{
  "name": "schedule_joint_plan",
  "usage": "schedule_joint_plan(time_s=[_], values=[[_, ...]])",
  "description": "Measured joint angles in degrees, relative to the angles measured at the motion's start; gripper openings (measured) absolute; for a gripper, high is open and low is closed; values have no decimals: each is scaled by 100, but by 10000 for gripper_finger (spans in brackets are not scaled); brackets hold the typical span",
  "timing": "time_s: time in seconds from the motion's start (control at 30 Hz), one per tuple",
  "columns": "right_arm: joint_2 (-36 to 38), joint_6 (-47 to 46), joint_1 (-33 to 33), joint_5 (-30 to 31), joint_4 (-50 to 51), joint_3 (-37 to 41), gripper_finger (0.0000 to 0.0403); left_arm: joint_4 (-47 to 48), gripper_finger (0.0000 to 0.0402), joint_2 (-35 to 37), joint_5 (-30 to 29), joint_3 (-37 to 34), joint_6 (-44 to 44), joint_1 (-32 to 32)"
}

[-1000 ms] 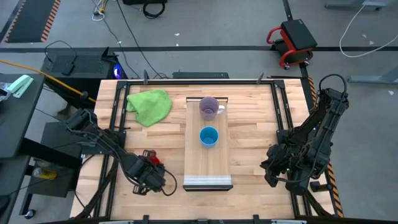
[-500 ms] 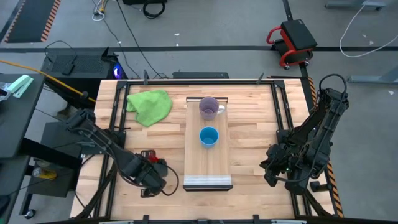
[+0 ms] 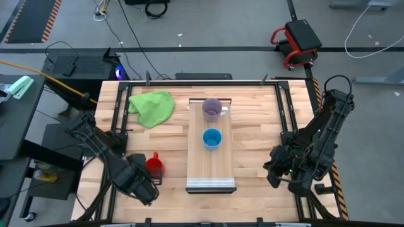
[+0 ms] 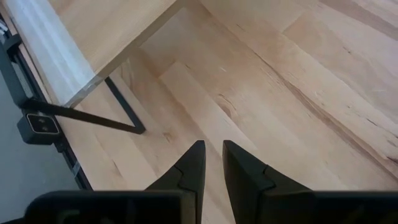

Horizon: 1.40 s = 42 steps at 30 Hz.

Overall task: Stack small to large cups/mugs on shelf
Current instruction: Put the orange mug on the shelf

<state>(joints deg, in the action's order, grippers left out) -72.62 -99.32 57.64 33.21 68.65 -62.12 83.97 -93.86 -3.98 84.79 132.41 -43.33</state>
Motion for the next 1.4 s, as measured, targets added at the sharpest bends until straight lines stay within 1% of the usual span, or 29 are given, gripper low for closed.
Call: schedule_joint_plan(time_s=[0.07, 0.1, 0.17, 0.23, 0.3, 0.33, 0.43, 0.47, 0.53, 0.7, 0.83, 1.0, 1.03, 1.07, 1.1, 1.23, 1.4], values=[[0, -10, -41, 0, 0, 0, 62, -401, 101, -5, 34, -156, 164, -4], [0, -25, -61, -1, 1, 0, 62, -717, 95, 19, -166, -266, 200, 28], [0, -58, -67, 0, 5, 0, 62, -1609, 83, 8, -754, -470, 170, 114], [0, -62, -65, -2, 10, 0, 62, -2122, 73, -8, -1251, -626, 77, 214], [0, -98, -65, -2, 5, 0, 62, -2137, 65, 8, -1427, -744, 168, 298], [0, -126, -65, -6, 5, 0, 62, -2034, 61, 3, -1387, -756, 206, 320], [0, -207, -51, -154, 3, 0, 62, -1648, 48, 6, -1025, -756, 301, 332], [0, -253, -50, -200, 3, 0, 62, -1628, 44, -1, -1008, -756, 317, 332], [0, -296, -46, -221, 1, 0, 62, -1634, 37, -16, -1077, -756, 316, 352], [0, -279, -52, -221, 3, 0, 62, -1597, 23, -16, -1468, -756, 272, 299], [0, -36, -50, -221, 5, 0, 62, -1830, 21, -16, -1560, -756, 354, 204], [0, 482, -48, -222, 2, 0, 62, -2481, 26, -16, -1617, -754, -265, 217], [0, 514, -48, -239, 1, 0, 62, -2559, 27, -16, -1713, -754, -327, 218], [0, 557, -46, -282, 3, 0, 62, -2563, 29, -16, -1878, -754, -219, 212], [0, 656, -31, -336, 3, 1, 62, -2558, 30, -16, -2006, -754, 89, 189], [0, 1104, 68, -383, 3, 0, 62, -2551, 31, -88, -2445, -754, 1593, 153], [0, 1384, 213, -390, 2, 1, 62, -2795, 21, -266, -2462, -747, 1953, 394]])
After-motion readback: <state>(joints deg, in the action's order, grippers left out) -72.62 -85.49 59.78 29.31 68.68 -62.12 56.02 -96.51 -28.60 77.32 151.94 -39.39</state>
